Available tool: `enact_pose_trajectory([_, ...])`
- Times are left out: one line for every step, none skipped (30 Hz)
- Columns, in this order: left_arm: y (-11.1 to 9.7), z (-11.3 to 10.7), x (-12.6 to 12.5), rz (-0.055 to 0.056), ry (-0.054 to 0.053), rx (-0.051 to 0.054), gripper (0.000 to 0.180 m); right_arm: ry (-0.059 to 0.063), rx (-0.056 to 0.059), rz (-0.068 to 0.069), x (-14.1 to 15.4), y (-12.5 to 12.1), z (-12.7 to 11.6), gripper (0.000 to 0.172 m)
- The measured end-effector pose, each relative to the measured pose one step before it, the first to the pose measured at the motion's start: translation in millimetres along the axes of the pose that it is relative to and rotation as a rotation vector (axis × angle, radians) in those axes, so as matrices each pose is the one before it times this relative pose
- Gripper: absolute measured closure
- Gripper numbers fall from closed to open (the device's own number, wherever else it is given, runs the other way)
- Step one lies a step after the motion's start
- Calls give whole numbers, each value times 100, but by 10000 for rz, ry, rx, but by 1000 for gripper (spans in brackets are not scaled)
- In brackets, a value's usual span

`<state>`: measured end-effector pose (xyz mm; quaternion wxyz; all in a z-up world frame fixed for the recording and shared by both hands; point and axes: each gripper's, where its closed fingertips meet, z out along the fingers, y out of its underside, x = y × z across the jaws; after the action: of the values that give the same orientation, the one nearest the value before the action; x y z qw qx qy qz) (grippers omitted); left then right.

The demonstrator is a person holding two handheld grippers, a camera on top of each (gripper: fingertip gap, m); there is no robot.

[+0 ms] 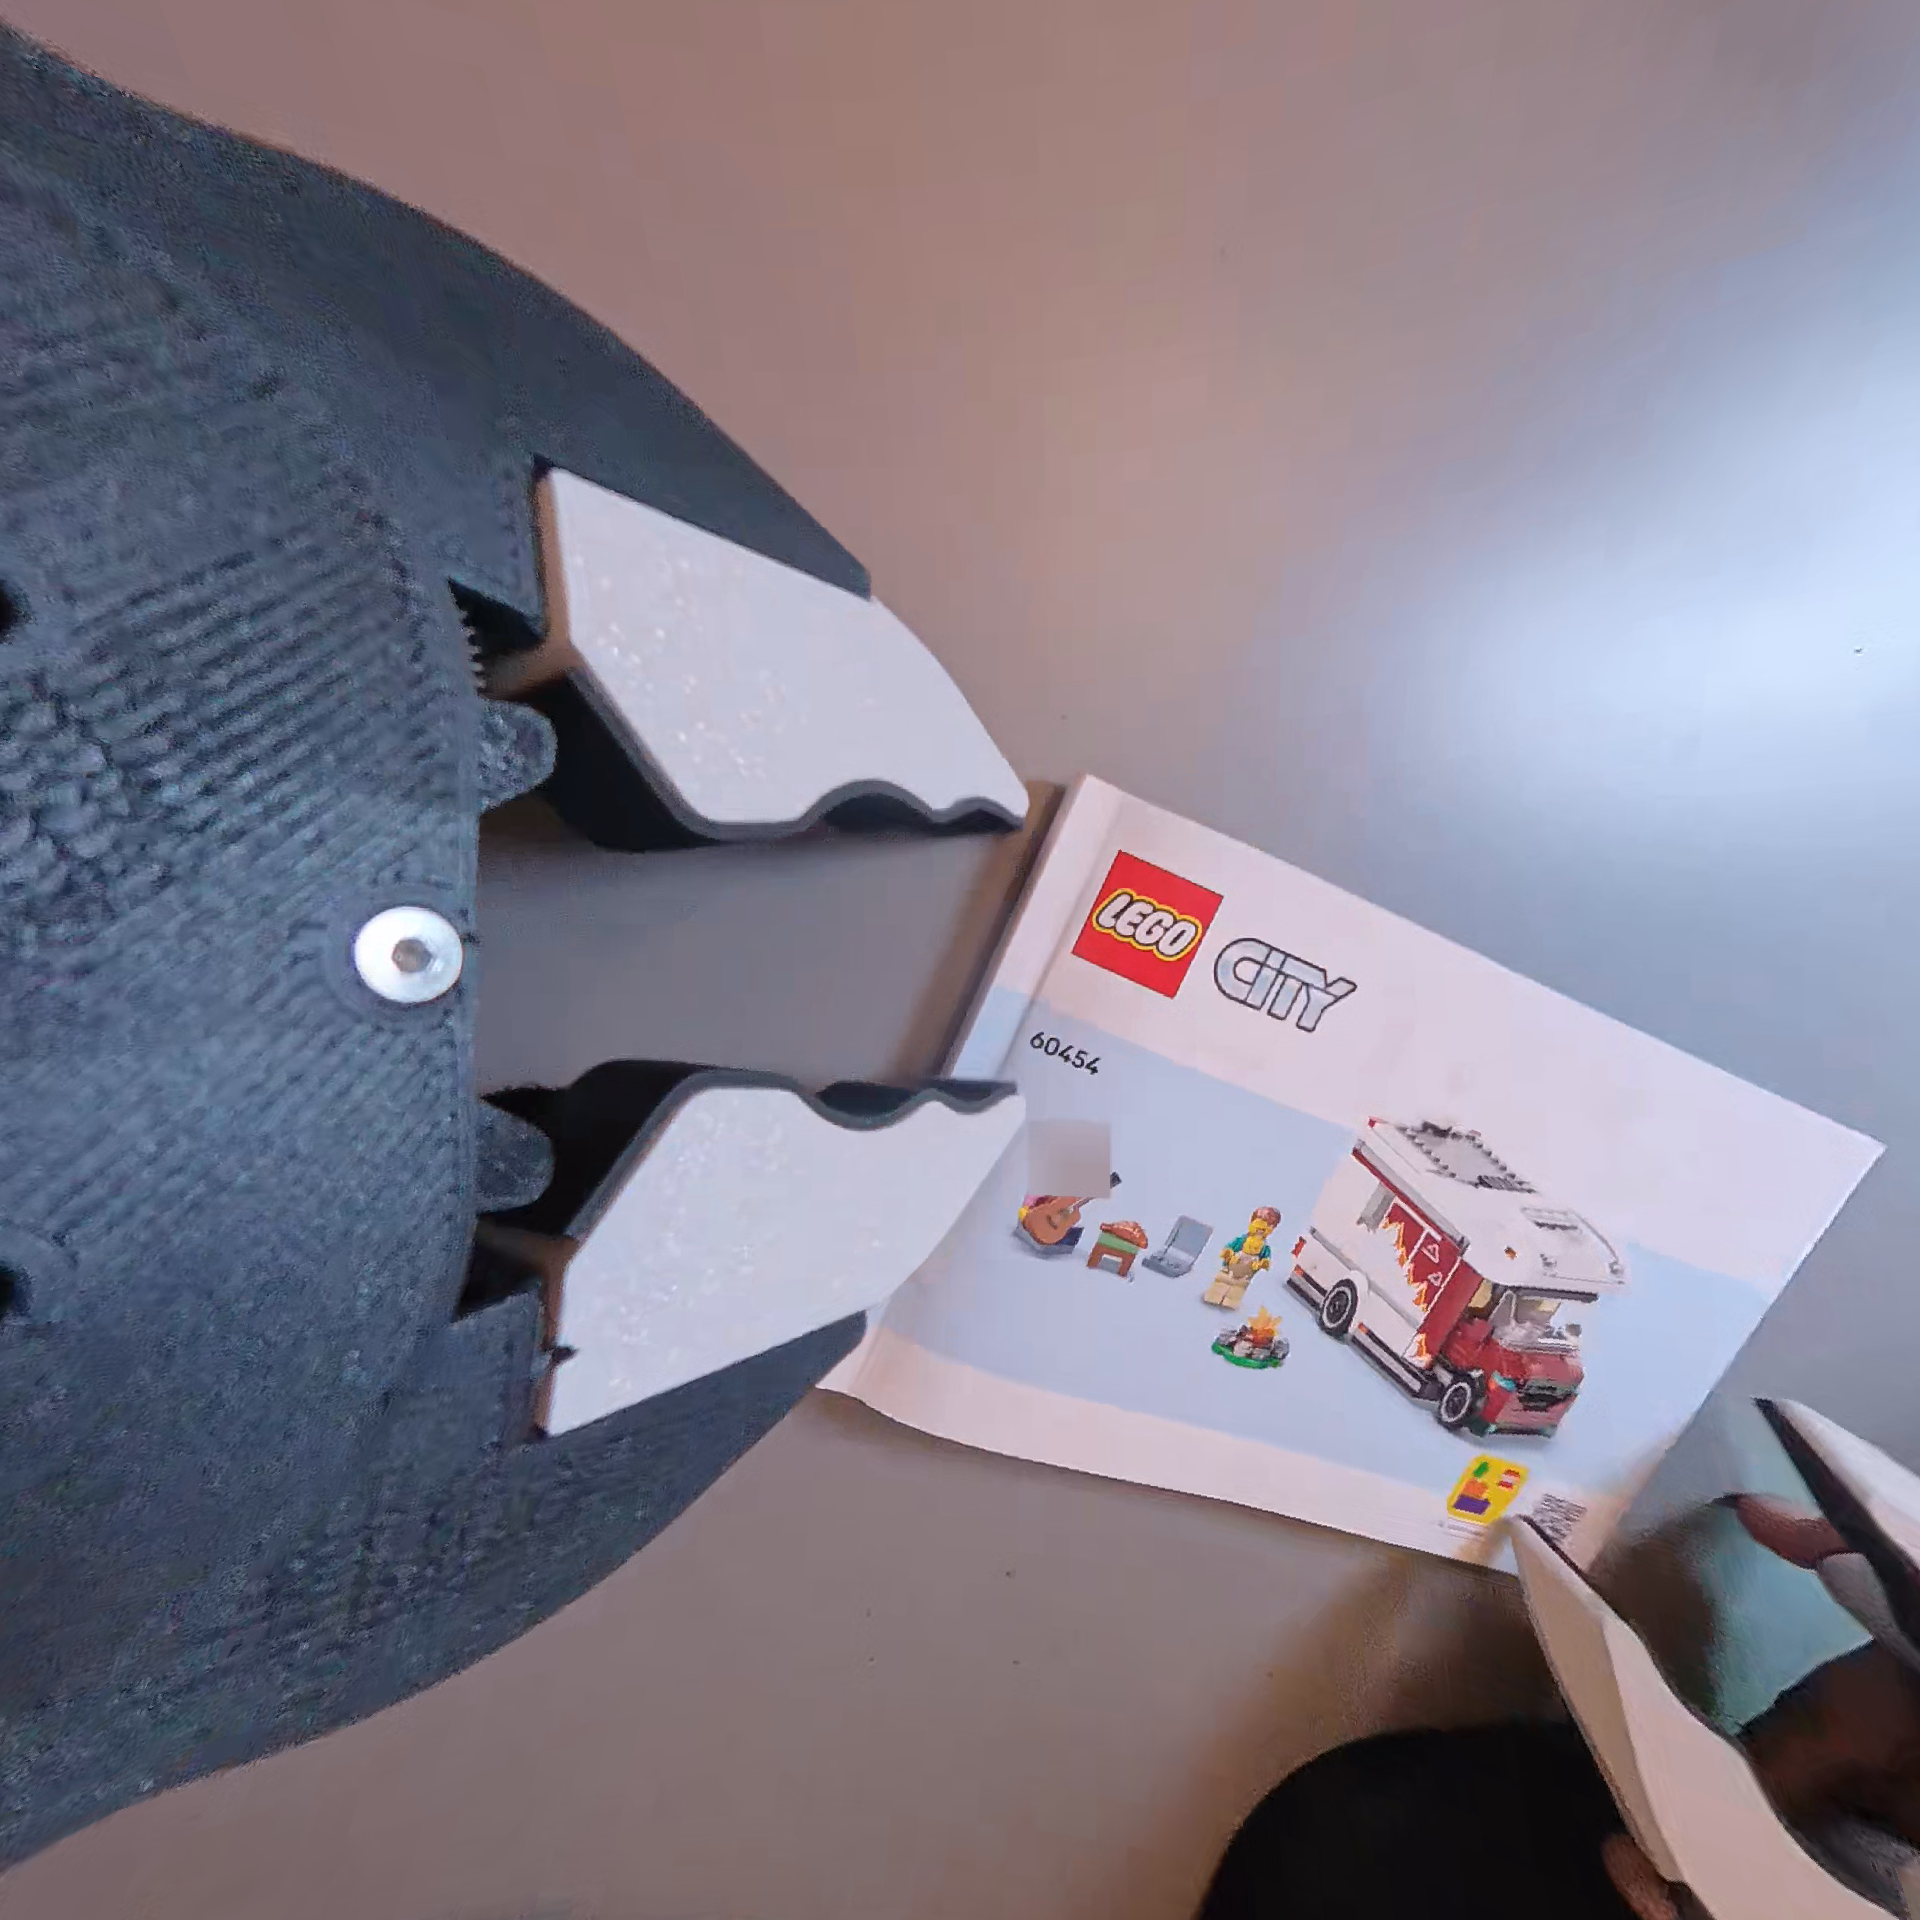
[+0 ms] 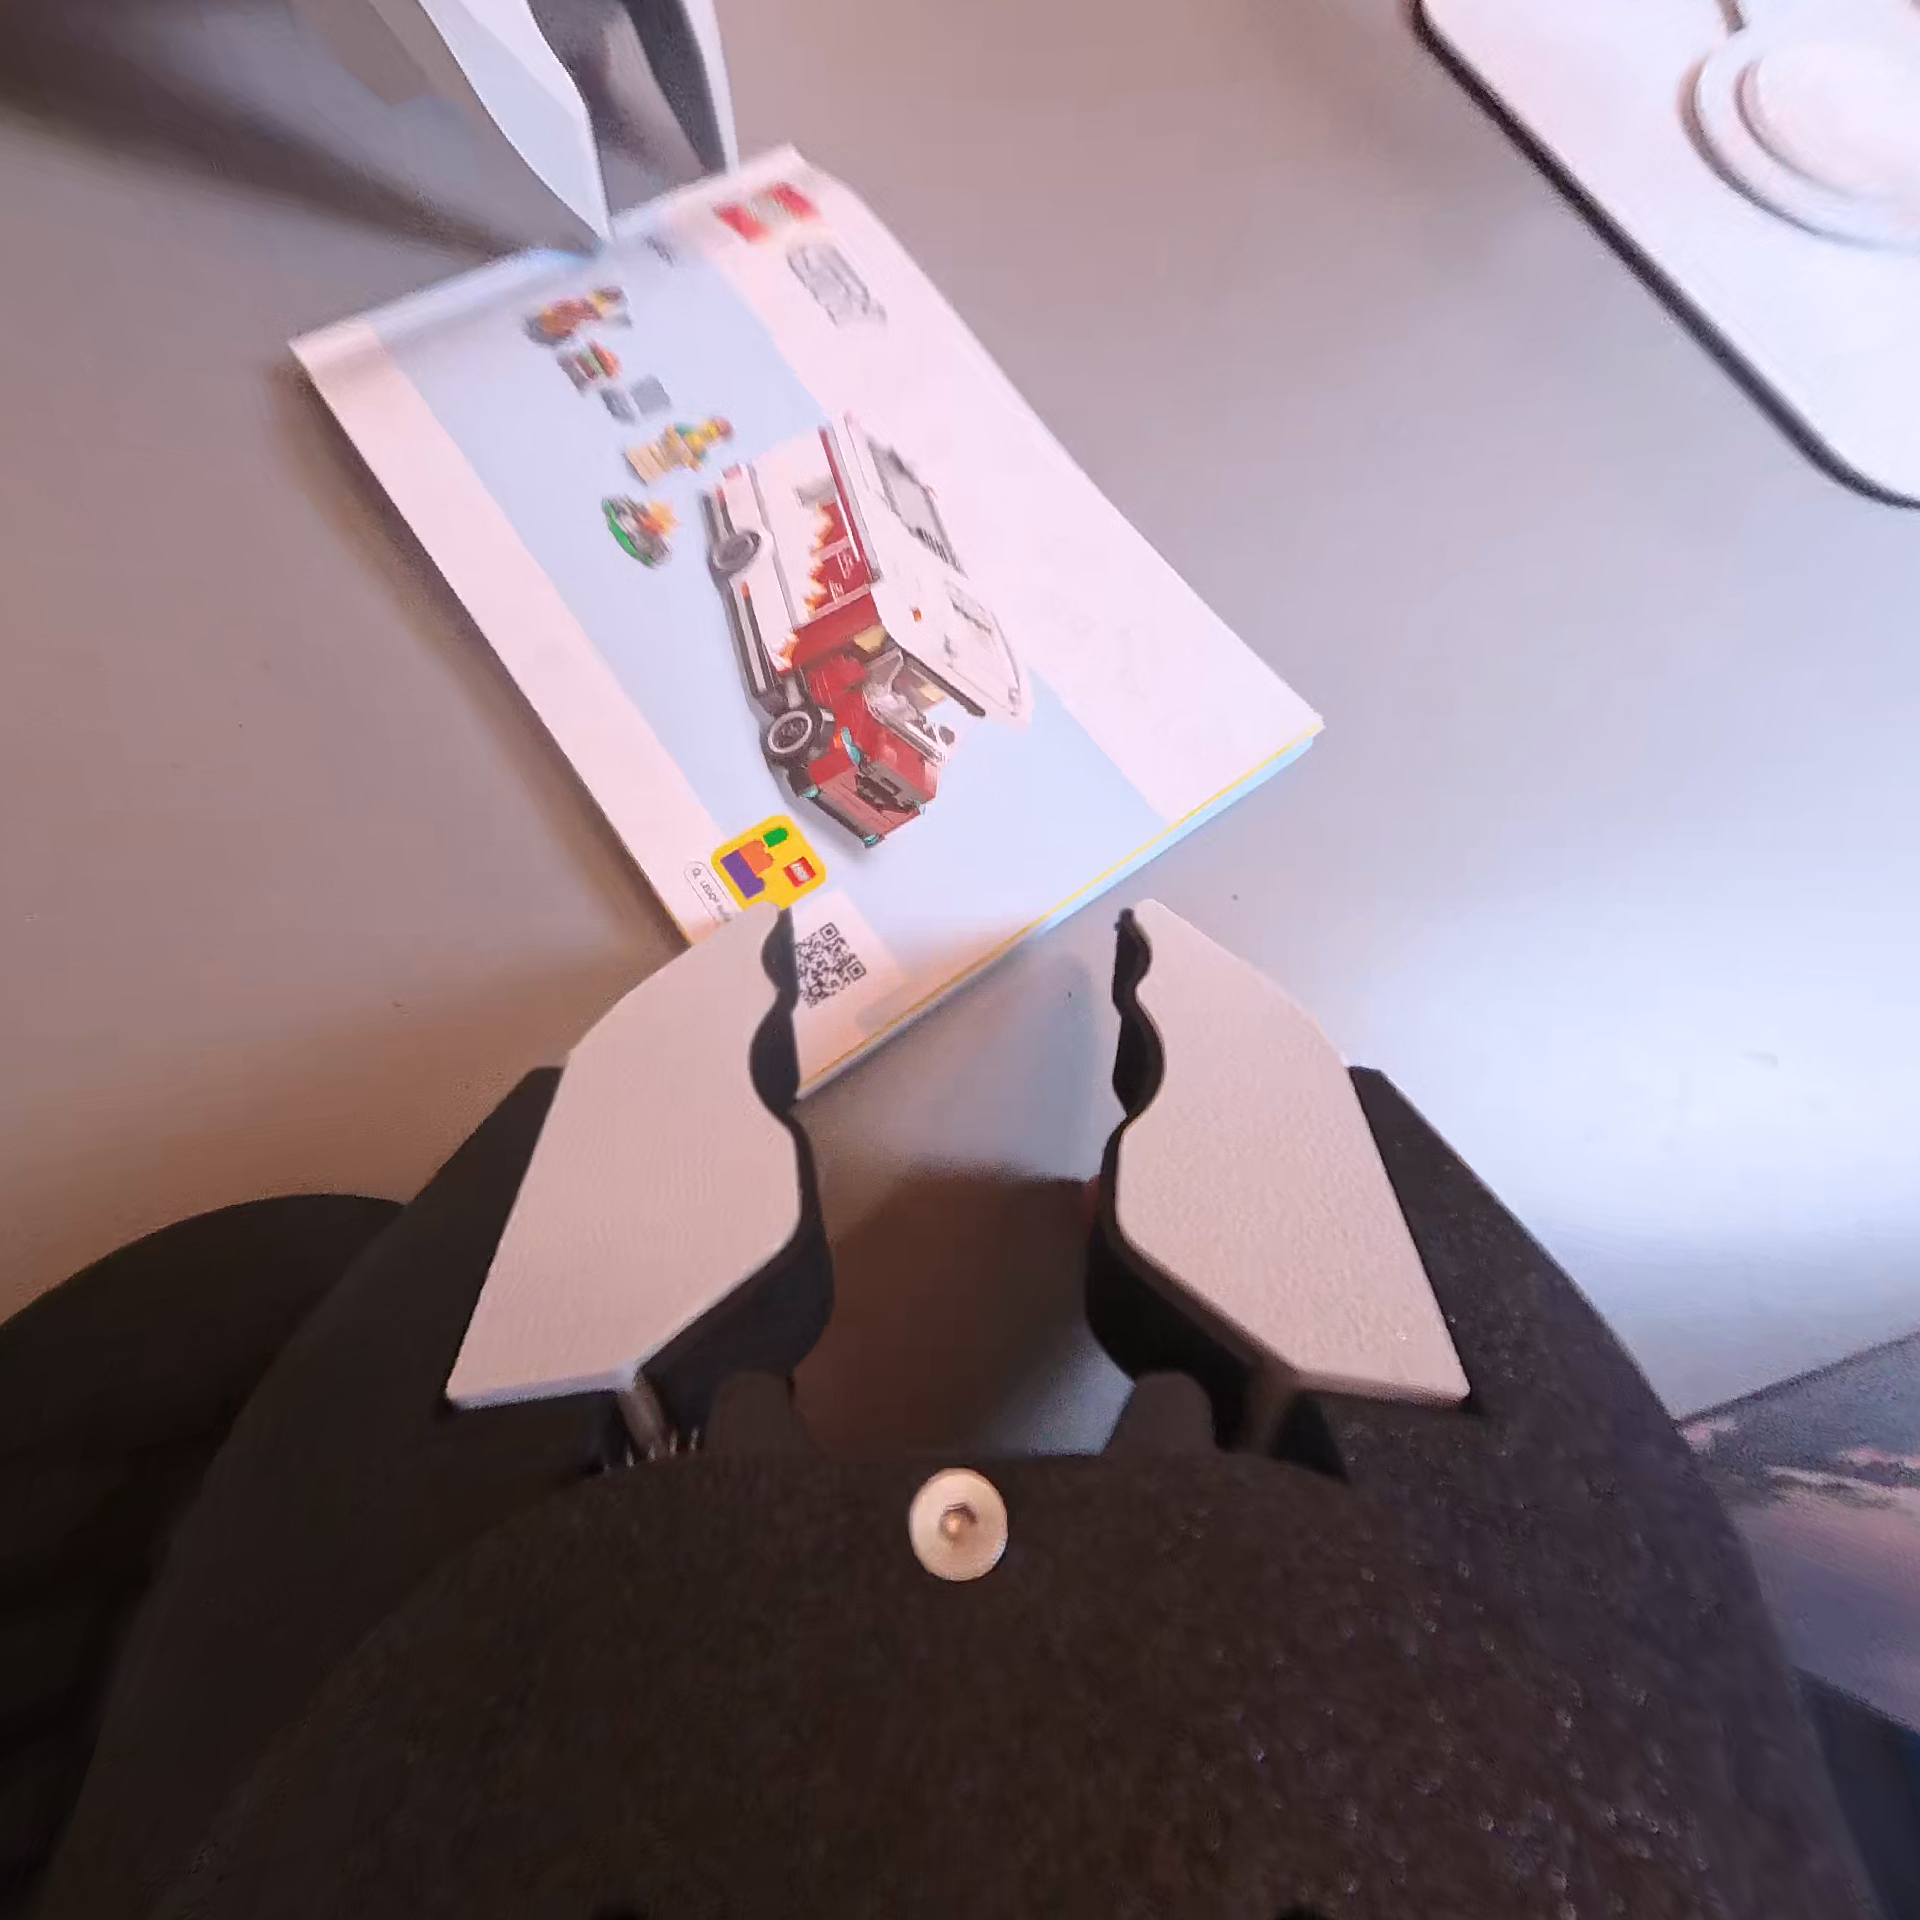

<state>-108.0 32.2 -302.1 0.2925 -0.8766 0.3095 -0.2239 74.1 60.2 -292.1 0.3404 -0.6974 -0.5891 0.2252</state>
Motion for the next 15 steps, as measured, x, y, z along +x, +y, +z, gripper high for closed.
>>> enact_pose_trajectory([-162,-50,-37,-134,122,173,124,7,-152,-42,-180,64,53,116])
enact_pose_trajectory([-180,-75,76,-256,221,207,115,-118,-143,-54,-375,3,-1,123])
enact_pose_trajectory([-164,-112,-33,-332,113,165,107,-76,-136,-73,-335,28,20,128])
enact_pose_trajectory([-80,-132,-181,-216,-72,60,99,-33,-120,-118,-291,35,9,131])
enact_pose_trajectory([58,-85,-191,9,-145,-55,97,-109,-124,-135,-406,59,-36,134])
enact_pose_trajectory([48,44,-12,114,-79,-62,96,-204,-120,-144,-542,65,-79,139])
enact_pose_trajectory([-67,169,23,133,-65,-22,95,-215,-116,-176,-581,85,-75,144])
enact_pose_trajectory([-164,236,42,110,-36,-3,94,-248,-147,-212,-662,109,-49,148])
enact_pose_trajectory([-209,254,134,77,68,-5,94,-212,-193,-280,-656,160,-31,147])
enact_pose_trajectory([-199,230,182,58,122,-28,96,3,-188,-296,-361,123,-10,143])
enact_pose_trajectory([-163,216,181,51,97,-72,98,29,-133,-232,-238,76,-28,140])
enact_pose_trajectory([-127,269,199,148,48,-107,101,-109,-57,-150,-278,45,-94,139])
enact_pose_trajectory([-57,292,175,265,-55,-168,105,-254,-5,-24,-277,14,-211,139])
enact_pose_trajectory([27,234,70,363,-186,-245,107,-278,100,149,-133,-61,-290,138])
enact_pose_trajectory([66,177,45,340,-204,-279,108,-102,245,246,263,-225,-365,133])
